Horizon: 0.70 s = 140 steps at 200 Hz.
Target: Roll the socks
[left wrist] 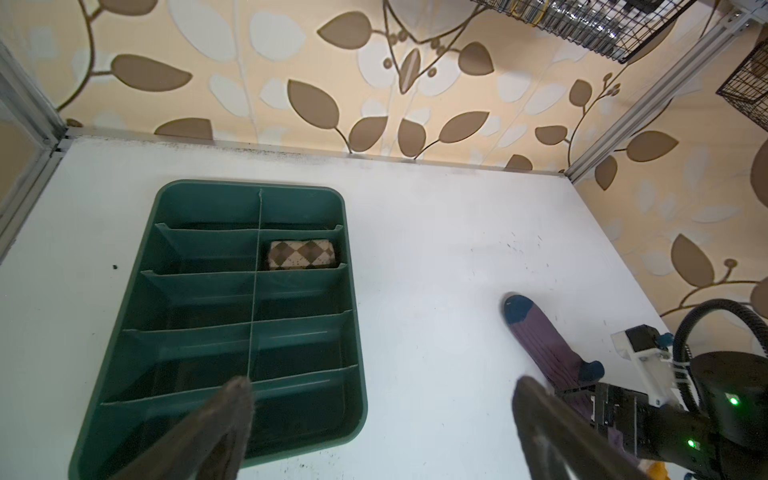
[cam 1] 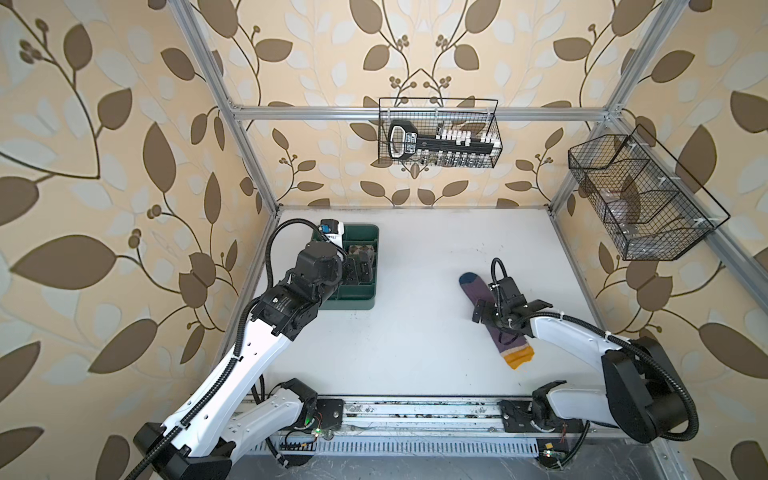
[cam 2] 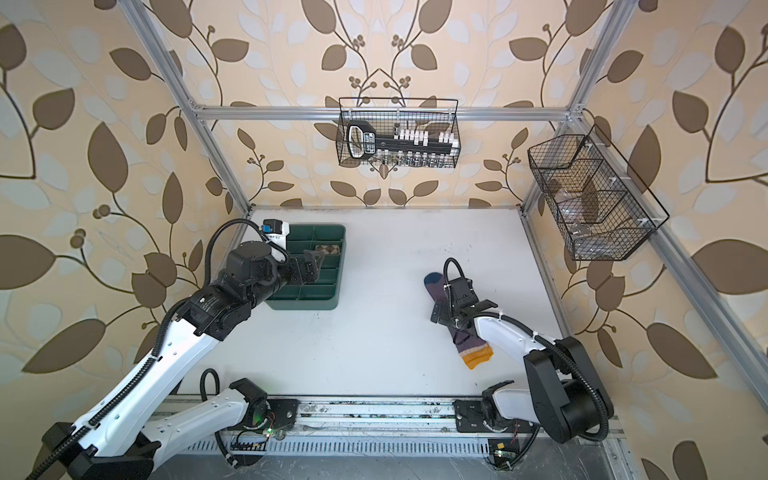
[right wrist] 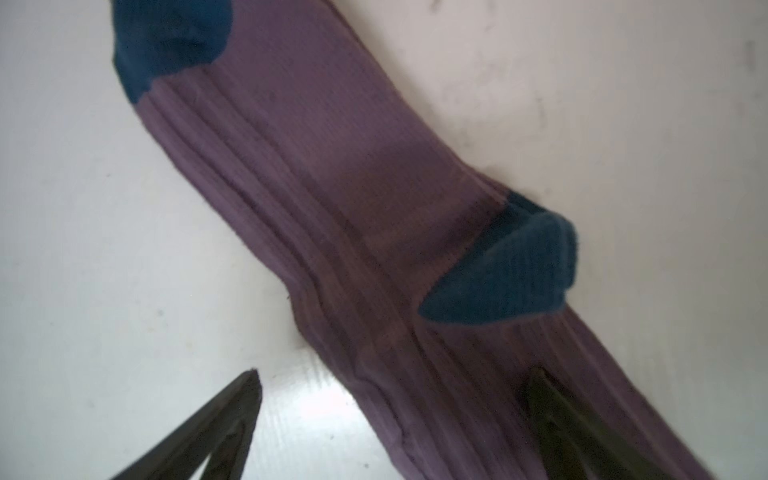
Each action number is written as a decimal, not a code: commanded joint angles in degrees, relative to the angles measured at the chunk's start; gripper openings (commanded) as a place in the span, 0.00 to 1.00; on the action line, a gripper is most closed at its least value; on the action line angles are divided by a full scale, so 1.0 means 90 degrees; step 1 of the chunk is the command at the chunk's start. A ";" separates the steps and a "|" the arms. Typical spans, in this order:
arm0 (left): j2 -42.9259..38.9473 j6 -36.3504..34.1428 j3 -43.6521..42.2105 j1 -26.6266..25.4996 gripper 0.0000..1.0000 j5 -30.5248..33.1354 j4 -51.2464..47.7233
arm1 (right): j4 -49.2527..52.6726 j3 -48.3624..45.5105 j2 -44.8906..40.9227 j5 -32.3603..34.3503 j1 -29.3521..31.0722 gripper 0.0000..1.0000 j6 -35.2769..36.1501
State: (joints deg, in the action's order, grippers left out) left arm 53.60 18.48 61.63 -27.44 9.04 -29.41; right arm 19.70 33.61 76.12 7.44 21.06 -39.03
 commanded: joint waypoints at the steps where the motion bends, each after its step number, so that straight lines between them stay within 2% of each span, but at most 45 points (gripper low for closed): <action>1: -0.0380 0.0151 -0.0053 -0.0056 0.99 0.0358 -0.0183 | 0.0352 -0.0026 0.0243 -0.0618 0.0560 1.00 -0.0667; 30: -0.0737 0.0177 -0.0180 -0.0055 0.99 0.0443 -0.0205 | 0.0163 0.0334 0.0625 -0.0572 0.1542 1.00 -0.1380; 86: -0.1347 0.0158 -0.0285 -0.0050 0.99 0.0560 -0.0534 | -0.0272 0.1605 0.1959 -0.0384 0.3216 1.00 -0.2534; 114: -0.1519 -0.0035 -0.0258 -0.0054 0.99 0.0131 -0.0737 | -0.0179 0.2280 0.2245 -0.0366 0.3557 1.00 -0.2558; 140: -0.1588 -0.0066 -0.0364 -0.0052 0.99 -0.0444 -0.0916 | 0.0011 0.2879 0.1922 -0.0262 0.3492 1.00 -0.1876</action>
State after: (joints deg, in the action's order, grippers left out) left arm 39.92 18.33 59.46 -27.44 10.11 -36.05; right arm 17.30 54.61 95.55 4.84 53.10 -58.35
